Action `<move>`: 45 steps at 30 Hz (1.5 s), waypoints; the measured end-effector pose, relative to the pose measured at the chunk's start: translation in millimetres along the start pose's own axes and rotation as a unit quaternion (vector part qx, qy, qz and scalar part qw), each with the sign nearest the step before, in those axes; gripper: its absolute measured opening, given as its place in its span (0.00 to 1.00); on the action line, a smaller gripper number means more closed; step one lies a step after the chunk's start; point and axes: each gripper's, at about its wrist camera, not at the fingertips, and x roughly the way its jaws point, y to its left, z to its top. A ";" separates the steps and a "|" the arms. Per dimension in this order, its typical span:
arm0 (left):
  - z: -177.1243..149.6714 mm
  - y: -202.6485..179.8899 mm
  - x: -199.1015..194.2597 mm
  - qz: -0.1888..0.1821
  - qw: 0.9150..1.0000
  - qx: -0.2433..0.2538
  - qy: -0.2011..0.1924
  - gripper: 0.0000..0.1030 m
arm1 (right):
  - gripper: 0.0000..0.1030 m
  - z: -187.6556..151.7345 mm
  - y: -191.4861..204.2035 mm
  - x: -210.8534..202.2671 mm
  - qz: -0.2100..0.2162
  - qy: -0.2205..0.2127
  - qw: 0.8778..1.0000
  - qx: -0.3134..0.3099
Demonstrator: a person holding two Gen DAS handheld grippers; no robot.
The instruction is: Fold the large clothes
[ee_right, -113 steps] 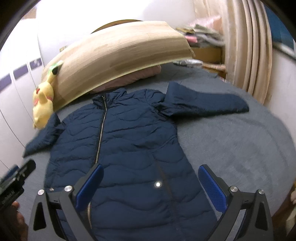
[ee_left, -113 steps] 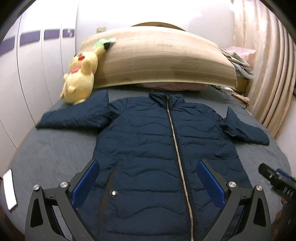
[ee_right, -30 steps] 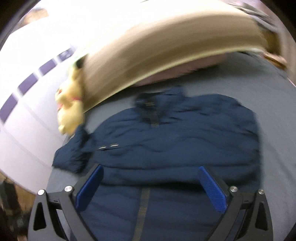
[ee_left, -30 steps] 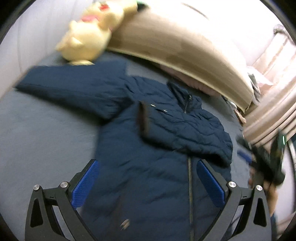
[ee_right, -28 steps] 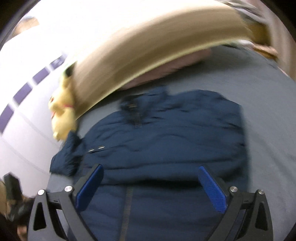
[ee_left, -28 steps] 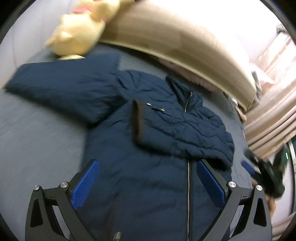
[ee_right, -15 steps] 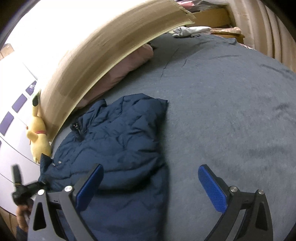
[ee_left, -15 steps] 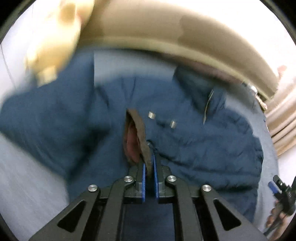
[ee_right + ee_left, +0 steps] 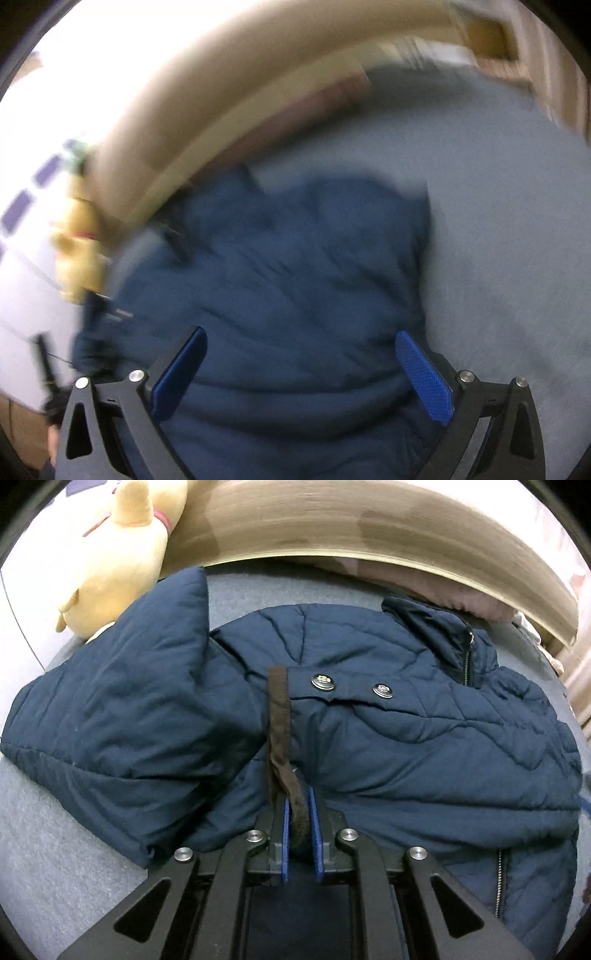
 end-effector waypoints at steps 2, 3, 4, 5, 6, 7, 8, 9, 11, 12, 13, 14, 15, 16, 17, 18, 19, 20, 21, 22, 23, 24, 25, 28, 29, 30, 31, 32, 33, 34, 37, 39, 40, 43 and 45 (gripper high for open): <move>2.0 1.5 -1.7 0.001 1.000 0.011 -0.002 0.15 | 1.00 -3.0 -0.9 9.7 -0.016 0.005 1.000 -0.001; 2.7 1.3 -3.6 -0.002 1.000 0.017 0.001 0.17 | 1.00 -3.5 4.4 3.7 -0.023 -0.003 1.000 -0.004; 2.7 0.6 -6.2 -0.005 1.000 0.021 0.001 0.24 | 1.00 -3.5 7.9 -1.2 -0.020 -0.008 1.000 -0.004; 3.1 1.2 -11.0 -0.006 1.000 0.024 0.000 0.32 | 1.00 -3.3 12.7 -9.8 -0.012 -0.016 1.000 -0.005; 3.3 1.9 -19.1 -0.008 1.000 0.025 -0.005 0.53 | 1.00 -3.1 18.5 -19.8 -0.010 -0.026 1.000 -0.011; -0.8 4.3 -36.3 -0.019 0.999 0.023 -0.024 0.71 | 1.00 -3.9 24.6 -30.3 -0.011 -0.041 0.999 -0.020; -3.6 7.6 -51.9 -0.032 0.998 0.021 -0.045 0.78 | 1.00 -6.6 34.5 -43.4 -0.016 -0.062 0.997 -0.035; -6.3 11.4 -70.8 -0.047 0.996 0.019 -0.069 0.83 | 1.00 -9.4 40.8 -53.0 -0.020 -0.077 0.996 -0.044; -12.4 22.9 -97.3 -0.082 0.992 0.007 -0.092 0.83 | 1.00 -17.6 51.5 -66.5 -0.015 -0.093 0.994 -0.055; -17.7 33.8 -111.2 -0.103 0.990 -0.004 -0.099 0.84 | 1.00 -23.9 56.6 -72.9 -0.010 -0.097 0.993 -0.063; -23.2 46.1 -121.0 -0.119 0.987 -0.017 -0.104 0.84 | 1.00 -31.3 58.1 -79.6 -0.008 -0.100 0.992 -0.071; -28.8 58.9 -128.6 -0.131 0.985 -0.032 -0.111 0.84 | 1.00 -41.0 59.7 -83.4 -0.008 -0.101 0.992 -0.077; -36.3 79.5 -137.4 -0.143 0.981 -0.058 -0.118 0.84 | 1.00 -51.1 58.6 -88.4 -0.009 -0.104 0.991 -0.079; -43.2 96.9 -142.3 -0.153 0.977 -0.081 -0.124 0.84 | 1.00 -60.7 54.5 -94.7 -0.012 -0.109 0.991 -0.076; -50.1 115.1 -145.4 -0.162 0.973 -0.105 -0.129 0.85 | 1.00 -67.2 49.4 -96.7 -0.017 -0.114 0.991 -0.074; -53.6 131.4 -144.4 -0.168 0.968 -0.131 -0.134 0.85 | 1.00 -76.3 40.3 -102.6 -0.028 -0.122 0.990 -0.066; -62.1 156.2 -145.6 -0.170 0.961 -0.169 -0.139 0.86 | 1.00 -82.0 31.1 -109.7 -0.037 -0.130 0.989 -0.056; -68.4 174.8 -145.2 -0.171 0.956 -0.193 -0.141 0.86 | 1.00 -91.5 18.6 -119.1 -0.052 -0.142 0.988 -0.040; -73.3 192.6 -142.2 -0.171 0.951 -0.216 -0.141 0.86 | 1.00 -98.9 8.1 -123.4 -0.063 -0.147 0.987 -0.027; -77.8 216.0 -133.8 -0.171 0.943 -0.250 -0.138 0.86 | 1.00 -104.3 0.1 -125.7 -0.073 -0.147 0.986 -0.017; -81.5 230.7 -129.2 -0.172 0.937 -0.273 -0.137 0.86 | 1.00 -113.0 -13.0 -125.5 -0.089 -0.138 0.986 -0.002; -86.3 249.4 -122.0 -0.175 0.926 -0.305 -0.136 0.86 | 1.00 -117.4 -20.1 -124.8 -0.096 -0.130 0.987 0.005; -88.7 259.9 -114.6 -0.178 0.919 -0.326 -0.132 0.86 | 1.00 -123.4 -27.3 -123.8 -0.105 -0.123 0.987 0.012; -98.7 277.2 -109.9 -0.156 0.911 -0.357 -0.132 0.86 | 1.00 -139.1 -41.1 -127.0 -0.130 -0.116 0.984 0.027; -99.2 273.0 -111.2 -0.131 0.920 -0.343 -0.135 0.86 | 1.00 -142.4 -42.1 -129.5 -0.137 -0.119 0.983 0.029; -97.8 263.7 -113.7 -0.096 0.933 -0.318 -0.137 0.86 | 1.00 -144.5 -40.4 -131.1 -0.146 -0.123 0.981 0.025; -95.5 255.4 -113.8 -0.071 0.941 -0.300 -0.138 0.86 | 1.00 -145.8 -36.8 -132.0 -0.153 -0.127 0.980 0.017; -93.7 244.0 -116.5 -0.032 0.953 -0.268 -0.139 0.86 | 1.00 -147.0 -31.6 -132.8 -0.164 -0.132 0.978 0.006; -92.3 234.7 -119.3 -0.011 0.960 -0.242 -0.144 0.86 | 1.00 -148.8 -25.6 -134.5 -0.174 -0.140 0.975 -0.005; -91.2 220.0 -121.0 0.007 0.967 -0.201 -0.156 0.86 | 1.00 -150.6 -21.8 -136.0 -0.177 -0.146 0.973 -0.013; -91.5 198.4 -121.1 0.067 0.973 -0.137 -0.173 0.86 | 1.00 -158.1 -10.6 -144.2 -0.191 -0.170 0.966 -0.037; -92.6 191.8 -116.2 0.068 0.977 -0.114 -0.166 0.86 | 1.00 -158.5 -17.8 -149.9 -0.203 -0.180 0.962 -0.032; -94.3 193.7 -115.7 0.069 0.979 -0.104 -0.161 0.86 | 1.00 -158.1 -24.9 -152.8 -0.212 -0.181 0.960 -0.025; -99.9 194.2 -110.9 0.093 0.981 -0.086 -0.150 0.86 | 1.00 -157.9 -61.8 -164.9 -0.256 -0.189 0.948 0.019; -106.4 197.9 -110.8 0.089 0.981 -0.089 -0.146 0.87 | 1.00 -156.5 -88.9 -169.8 -0.292 -0.193 0.936 0.041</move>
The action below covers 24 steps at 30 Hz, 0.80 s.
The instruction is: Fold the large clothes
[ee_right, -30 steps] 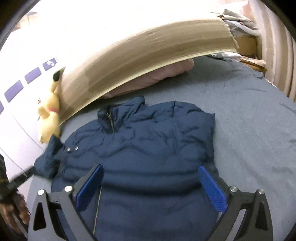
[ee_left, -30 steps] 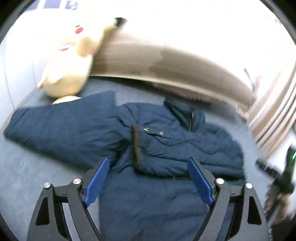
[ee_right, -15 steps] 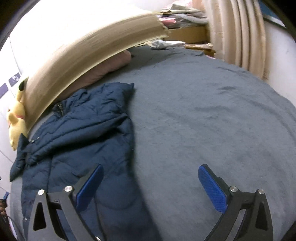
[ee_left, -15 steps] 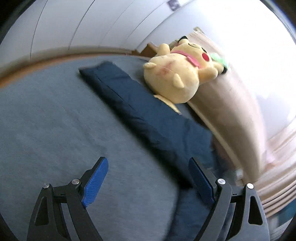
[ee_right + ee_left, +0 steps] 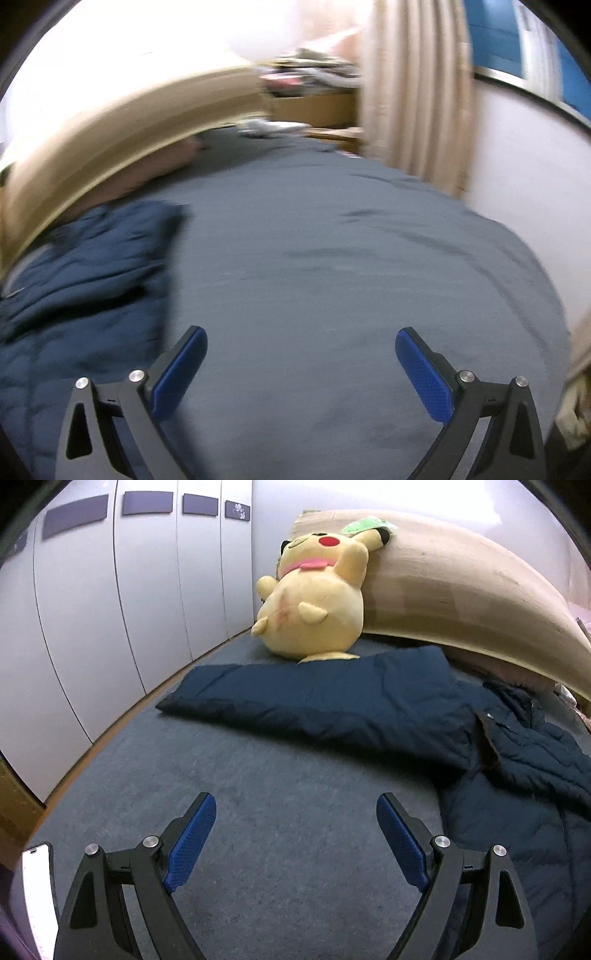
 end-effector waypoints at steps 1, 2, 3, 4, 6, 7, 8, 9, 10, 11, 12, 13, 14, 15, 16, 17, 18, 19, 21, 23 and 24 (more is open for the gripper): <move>-2.3 0.5 6.7 -0.006 1.000 -0.004 0.008 0.88 | 1.00 0.6 -10.2 8.7 -0.017 0.007 1.000 0.003; -8.6 -2.6 12.1 -0.011 1.000 -0.001 0.026 0.88 | 1.00 0.7 -18.0 16.4 -0.027 0.015 1.000 0.005; -12.6 -6.0 19.8 -0.014 0.999 0.008 0.041 0.88 | 1.00 0.1 -23.9 24.3 -0.036 0.023 0.999 0.007; -19.8 -13.0 29.8 -0.015 0.998 0.029 0.060 0.88 | 1.00 -0.8 -27.2 30.4 -0.041 0.027 0.999 0.008; -30.2 -25.2 40.7 0.002 0.995 0.068 0.077 0.90 | 1.00 -5.1 -32.4 45.0 -0.050 0.039 0.998 0.004; -32.5 -29.2 38.9 0.010 0.995 0.078 0.064 0.94 | 1.00 -8.1 -34.0 52.4 -0.053 0.051 0.997 0.006; -32.6 -30.2 39.4 0.011 0.994 0.082 0.065 0.96 | 1.00 -11.3 -36.0 61.1 -0.051 0.068 0.996 0.010; -32.4 -28.8 41.4 0.017 0.994 0.079 0.070 1.00 | 1.00 -12.6 -36.9 65.5 -0.049 0.074 0.996 0.012; -32.2 -27.4 42.7 0.017 0.994 0.076 0.073 1.00 | 1.00 -12.9 -38.6 66.4 -0.048 0.075 0.996 0.014; -32.0 -26.4 43.5 0.016 0.994 0.074 0.073 1.00 | 1.00 -12.6 -40.5 68.4 -0.046 0.078 0.996 0.016; -32.5 -26.4 43.8 0.017 0.995 0.075 0.071 1.00 | 1.00 -12.1 -41.7 69.1 -0.045 0.081 0.996 0.017; -32.9 -25.9 44.3 0.017 0.995 0.076 0.070 1.00 | 1.00 -11.4 -42.1 69.7 -0.044 0.081 0.996 0.018; -32.7 -24.5 45.1 0.014 0.995 0.074 0.071 1.00 | 1.00 -11.4 -43.1 69.6 -0.042 0.079 0.996 0.020; -33.4 -23.1 45.4 0.010 0.995 0.070 0.074 1.00 | 1.00 -11.2 -43.9 69.9 -0.039 0.079 0.996 0.022; -32.9 -20.7 46.1 0.005 0.995 0.066 0.076 1.00 | 1.00 -11.1 -43.3 71.3 -0.038 0.079 0.996 0.023; -33.6 -20.6 45.1 0.004 0.995 0.065 0.076 1.00 | 1.00 -11.8 -43.7 70.4 -0.038 0.078 0.996 0.023; -33.7 -20.2 45.3 0.004 0.995 0.065 0.075 1.00 | 1.00 -12.2 -46.2 70.5 -0.038 0.078 0.996 0.023; -32.6 -19.0 47.5 0.005 0.995 0.066 0.075 1.00 | 1.00 -11.9 -47.1 70.6 -0.039 0.077 0.996 0.023; -32.6 -18.6 47.7 0.005 0.995 0.066 0.075 1.00 | 1.00 -12.2 -47.4 70.0 -0.039 0.076 0.996 0.023; -33.3 -17.7 49.3 0.004 0.995 0.065 0.075 1.00 | 1.00 -14.5 -42.0 70.3 -0.041 0.075 0.996 0.022; -33.1 -17.1 49.7 0.004 0.995 0.066 0.075 1.00 | 1.00 -14.9 -41.5 70.0 -0.042 0.075 0.996 0.021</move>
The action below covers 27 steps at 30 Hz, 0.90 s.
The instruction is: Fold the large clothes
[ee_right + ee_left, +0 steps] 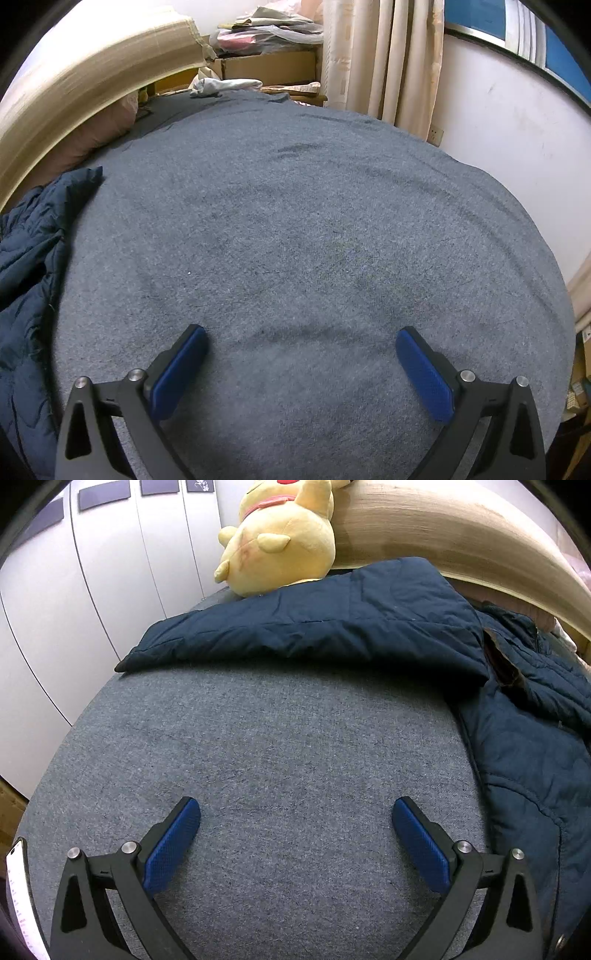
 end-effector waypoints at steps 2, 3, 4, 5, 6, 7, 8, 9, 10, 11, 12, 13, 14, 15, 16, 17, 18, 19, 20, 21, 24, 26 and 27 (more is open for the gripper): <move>-0.9 -0.7 0.2 0.000 1.000 0.000 0.000 1.00 | 1.00 -2.3 3.0 -2.0 -0.003 -0.001 1.000 -0.002; -0.9 -0.8 0.1 0.000 1.000 0.000 0.000 1.00 | 1.00 -2.6 3.7 -2.7 -0.004 -0.001 1.000 -0.003; -0.9 -0.8 0.2 0.000 1.000 0.000 0.000 1.00 | 1.00 -2.6 4.1 -3.2 -0.005 -0.001 1.000 -0.004; -1.0 -0.9 0.1 0.000 1.000 0.000 0.000 1.00 | 1.00 -2.6 4.2 -3.2 -0.004 0.000 1.000 -0.004; -1.0 -0.2 0.5 0.000 1.000 0.000 0.000 1.00 | 1.00 -2.3 4.0 -2.3 -0.003 0.001 1.000 -0.003; -1.0 -0.8 0.1 0.000 1.000 0.000 0.000 1.00 | 1.00 -2.4 4.1 -2.6 -0.002 0.001 1.000 -0.003; -1.0 -0.9 0.0 0.000 1.000 0.000 0.000 1.00 | 1.00 -2.0 4.6 -2.7 -0.003 0.001 1.000 -0.003; -0.9 -0.3 0.4 0.000 1.000 0.000 0.000 1.00 | 1.00 -1.7 4.7 -2.6 -0.004 0.001 1.000 -0.004; -1.0 -0.9 0.0 0.000 1.000 0.000 0.000 1.00 | 1.00 -2.0 4.7 -2.9 -0.004 0.001 1.000 -0.004; -1.0 -0.9 0.0 0.000 1.000 0.000 0.000 1.00 | 1.00 -1.8 4.3 -2.9 -0.003 0.001 1.000 -0.003; -1.0 -0.9 0.0 0.000 1.000 0.000 0.000 1.00 | 1.00 -1.6 4.2 -2.7 -0.003 0.001 1.000 -0.003; -1.0 -0.9 0.0 0.000 1.000 0.000 0.000 1.00 | 1.00 -1.4 3.9 -2.4 -0.003 0.001 1.000 -0.003; -1.0 -0.7 0.1 0.000 1.000 0.000 0.000 1.00 | 1.00 -1.5 3.6 -2.3 -0.002 0.001 1.000 -0.003; -1.0 -0.4 0.3 0.000 1.000 0.000 0.000 1.00 | 1.00 -1.6 3.5 -2.2 -0.002 0.001 1.000 -0.003; -1.0 -1.0 -0.1 0.000 1.000 0.000 0.000 1.00 | 1.00 -1.6 3.5 -2.1 -0.002 0.000 1.000 -0.003; -1.1 -1.1 -0.2 0.000 1.000 0.000 0.000 1.00 | 1.00 -1.6 3.5 -1.8 -0.002 0.000 1.000 -0.003; -1.0 -0.5 0.3 0.000 1.000 0.000 0.000 1.00 | 1.00 -1.6 3.5 -1.8 -0.003 0.000 1.000 -0.003; -1.1 -1.1 -0.2 0.000 1.000 0.000 0.000 1.00 | 1.00 -1.7 3.5 -1.8 -0.002 0.000 1.000 -0.003; -1.1 -1.2 -0.2 0.000 1.000 0.000 0.000 1.00 | 1.00 -1.7 3.4 -1.8 -0.002 0.000 1.000 -0.003; -1.1 -1.2 -0.3 0.000 1.000 0.000 0.000 1.00 | 1.00 -1.7 3.4 -1.6 -0.002 0.001 1.000 -0.003; -1.1 -1.3 -0.3 0.000 1.000 0.000 0.000 1.00 | 1.00 -1.7 3.6 -1.8 -0.002 0.000 1.000 -0.003; -1.1 -1.3 -0.3 0.000 1.000 0.000 0.000 1.00 | 1.00 -1.8 3.7 -1.9 -0.002 0.000 1.000 -0.003; -1.1 -0.7 0.1 0.000 1.000 0.000 0.000 1.00 | 1.00 -1.8 3.7 -1.9 -0.002 0.000 1.000 -0.003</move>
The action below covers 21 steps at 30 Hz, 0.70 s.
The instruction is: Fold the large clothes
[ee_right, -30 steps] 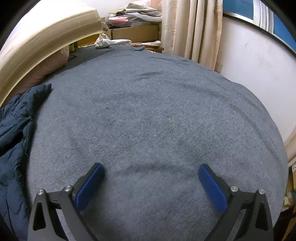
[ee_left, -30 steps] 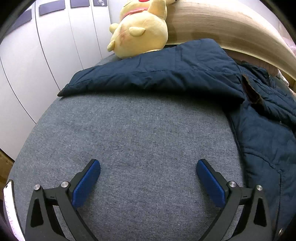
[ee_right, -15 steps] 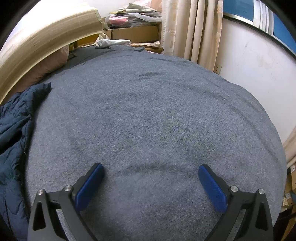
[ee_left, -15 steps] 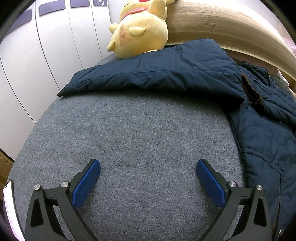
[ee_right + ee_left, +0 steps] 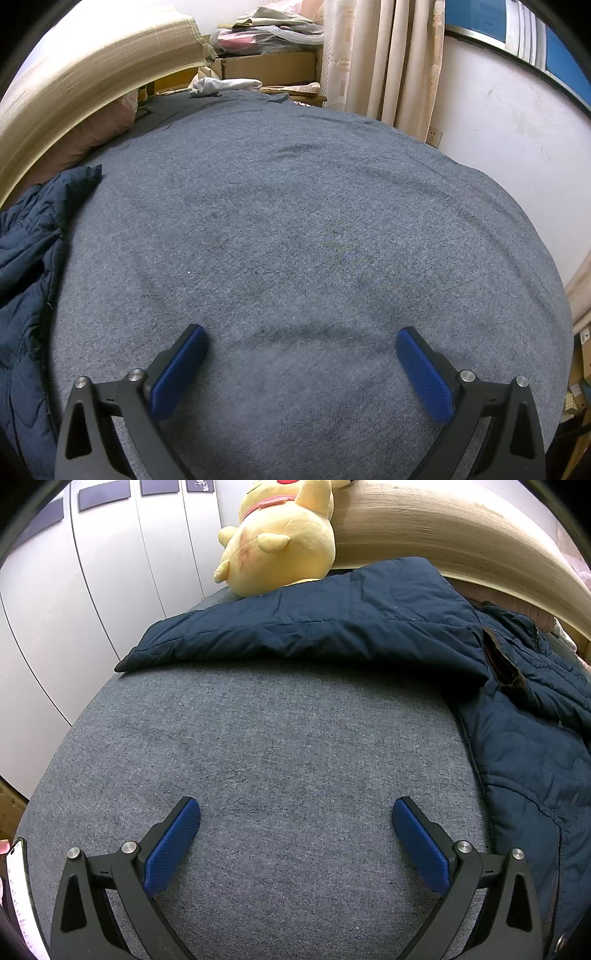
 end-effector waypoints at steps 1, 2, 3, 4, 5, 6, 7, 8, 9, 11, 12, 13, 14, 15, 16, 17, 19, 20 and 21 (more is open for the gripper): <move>-0.1 -0.5 -0.3 0.000 1.000 0.000 0.000 1.00 | 1.00 0.0 0.0 0.0 0.000 0.000 1.000 0.000; -0.1 -0.6 -0.4 0.000 1.000 0.000 0.000 1.00 | 1.00 0.0 0.0 0.0 0.000 0.000 1.000 0.000; 0.0 0.0 0.0 0.000 1.000 0.000 0.000 1.00 | 1.00 0.0 0.0 0.0 0.000 0.000 1.000 0.000; -0.1 -0.6 -0.4 0.000 1.000 0.000 0.000 1.00 | 1.00 0.0 0.0 -0.1 0.000 0.000 1.000 0.000; -0.1 -0.7 -0.4 0.000 1.000 0.000 0.000 1.00 | 1.00 0.1 -0.1 0.0 0.000 0.000 1.000 0.000; -0.1 -0.3 -0.2 0.000 1.000 0.000 0.000 1.00 | 1.00 0.0 -0.1 0.0 0.000 0.000 1.000 0.000; -0.1 -0.6 -0.4 0.000 1.000 0.000 0.000 1.00 | 1.00 -0.1 -0.1 0.0 0.001 0.000 1.000 0.001; -0.1 -0.8 -0.5 0.000 1.000 0.000 0.000 1.00 | 1.00 -0.2 -0.2 0.0 0.001 0.000 1.000 0.001; -0.1 -0.8 -0.5 0.000 1.000 0.000 0.000 1.00 | 1.00 -0.3 -0.4 -0.2 0.002 0.000 1.000 0.002; -0.1 -0.8 -0.5 0.000 1.000 0.000 0.000 1.00 | 1.00 -0.4 -1.3 -0.1 0.004 0.000 1.000 0.003; -0.1 -0.8 -0.6 0.000 1.000 0.000 0.000 1.00 | 1.00 -0.4 -1.6 0.0 0.004 0.000 1.000 0.004; -0.2 -0.7 -0.5 0.000 1.000 0.000 0.000 1.00 | 1.00 -0.4 -1.7 -0.1 0.004 0.000 1.000 0.004; -0.2 -0.8 -0.6 0.000 1.000 0.000 0.000 1.00 | 1.00 -0.3 -2.1 -0.1 0.005 -0.001 1.000 0.004; -0.2 -0.9 -0.6 0.000 1.000 0.000 0.000 1.00 | 1.00 -0.3 -2.3 0.1 0.006 -0.001 1.000 0.005; -0.2 -0.8 -0.5 0.000 1.000 0.000 0.000 1.00 | 1.00 -0.3 -2.7 0.3 0.007 -0.001 1.000 0.006; -0.2 -0.9 -0.6 0.000 1.000 0.000 0.000 1.00 | 1.00 -0.4 -3.4 0.2 0.007 -0.001 1.000 0.006; -0.2 -0.4 -0.3 0.000 1.000 0.000 0.000 1.00 | 1.00 -0.5 -3.9 0.1 0.008 -0.001 1.000 0.007; -0.2 -0.9 -0.6 0.000 1.000 0.000 0.000 1.00 | 1.00 -0.6 -4.0 0.3 0.009 -0.002 1.000 0.007; -0.2 -0.3 -0.2 0.000 1.000 0.000 0.000 1.00 | 1.00 -0.6 -4.1 0.3 0.009 -0.002 1.000 0.008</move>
